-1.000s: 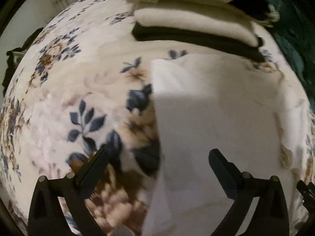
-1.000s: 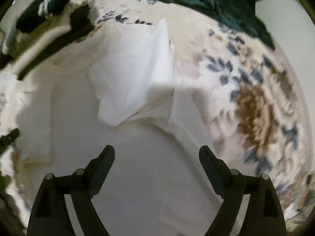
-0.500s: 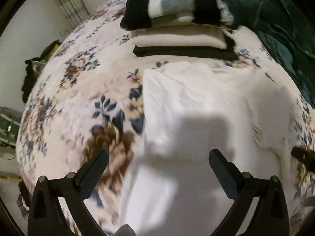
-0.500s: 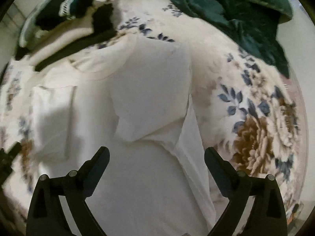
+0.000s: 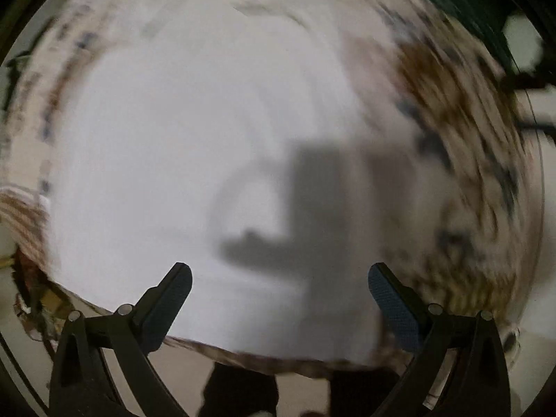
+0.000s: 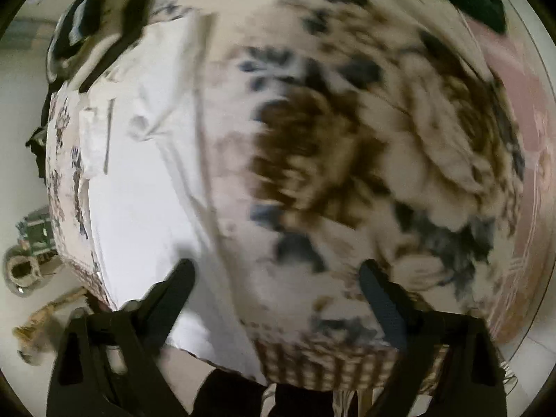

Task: Fold small clothes

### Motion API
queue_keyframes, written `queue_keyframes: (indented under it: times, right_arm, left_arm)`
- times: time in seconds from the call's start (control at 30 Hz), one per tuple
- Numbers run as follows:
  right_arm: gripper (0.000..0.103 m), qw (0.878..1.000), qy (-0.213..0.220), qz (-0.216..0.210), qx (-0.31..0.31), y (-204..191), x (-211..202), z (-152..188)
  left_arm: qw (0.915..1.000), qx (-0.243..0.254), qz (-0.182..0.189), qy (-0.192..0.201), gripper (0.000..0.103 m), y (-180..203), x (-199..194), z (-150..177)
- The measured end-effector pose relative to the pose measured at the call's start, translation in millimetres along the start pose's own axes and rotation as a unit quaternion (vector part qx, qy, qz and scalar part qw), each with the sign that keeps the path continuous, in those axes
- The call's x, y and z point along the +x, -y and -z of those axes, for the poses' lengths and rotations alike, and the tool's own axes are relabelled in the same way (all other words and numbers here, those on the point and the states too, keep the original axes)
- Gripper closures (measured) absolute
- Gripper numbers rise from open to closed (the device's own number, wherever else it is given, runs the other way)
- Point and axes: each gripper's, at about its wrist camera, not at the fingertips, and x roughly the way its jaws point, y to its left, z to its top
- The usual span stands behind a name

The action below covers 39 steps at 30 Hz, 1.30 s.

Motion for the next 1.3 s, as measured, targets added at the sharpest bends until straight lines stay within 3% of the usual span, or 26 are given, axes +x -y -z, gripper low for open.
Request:
queue_keyframes:
  times: [0.03,0.07,0.17,0.2,0.23,0.3,0.37,0.57,0.7,0.73,0.8,0.83,1.0,1.3]
  right_arm:
    - [0.049,1.000,-0.007,0.005,0.000,12.7,1.9,-2.2]
    - [0.055,1.000,-0.010,0.008,0.001,22.6,4.3,-6.2]
    - [0.055,1.000,-0.007,-0.015,0.001,37.0,13.2,-24.5]
    - [0.055,1.000,-0.008,-0.028,0.003,37.7,18.0,-35.8]
    - [0.055,0.999,-0.008,-0.042,0.010,37.5,23.5,-49.6]
    - [0.054,0.997,-0.010,-0.076,0.018,30.4,33.9,-80.3]
    - [0.054,0.994,-0.010,-0.106,0.015,15.7,44.9,-119.8]
    - [0.054,0.987,-0.006,-0.159,0.010,-40.4,81.5,-224.3]
    - [0.054,0.981,-0.010,-0.193,0.033,-67.3,106.1,-261.3]
    - [0.055,0.980,-0.008,-0.195,0.033,-72.1,107.8,-264.5]
    - [0.088,0.981,0.005,-0.194,0.021,-83.0,105.0,-265.4]
    - [0.098,0.984,0.008,-0.178,0.014,-89.4,102.3,-264.5]
    - [0.099,0.989,0.025,-0.141,-0.022,-117.1,83.2,-260.1]
    - [0.100,0.989,0.046,-0.102,-0.097,-191.1,31.4,-241.3]
  left_arm:
    - [0.9999,0.009,0.010,-0.010,0.000,14.3,10.6,4.7]
    - [0.9996,0.021,0.014,-0.016,0.000,27.8,21.3,7.8]
    - [0.9982,0.051,0.025,-0.018,0.006,55.5,48.7,9.9]
    - [0.9978,0.055,0.032,-0.017,0.027,60.3,55.3,9.5]
    - [0.9977,0.057,0.033,-0.018,0.064,63.6,61.1,8.9]
    - [0.9985,0.047,0.025,-0.015,0.088,61.2,71.7,4.0]
    - [0.9990,0.026,0.037,0.007,0.101,50.2,69.9,0.2]
    - [0.9974,0.012,0.049,0.052,0.102,17.5,50.7,-3.2]
    - [0.9957,-0.010,0.060,0.069,0.102,-4.5,35.8,-5.3]
    - [0.9952,-0.015,0.064,0.073,0.102,-9.8,31.9,-3.8]
    - [0.9937,-0.034,0.073,0.079,0.102,-22.3,21.4,-4.1]
    - [0.9931,-0.042,0.076,0.079,0.102,-20.3,17.6,-0.7]
    - [0.9867,-0.115,0.087,0.075,0.102,-49.5,0.9,10.6]
    - [0.9752,-0.185,0.059,0.106,0.102,-119.4,-30.9,21.6]
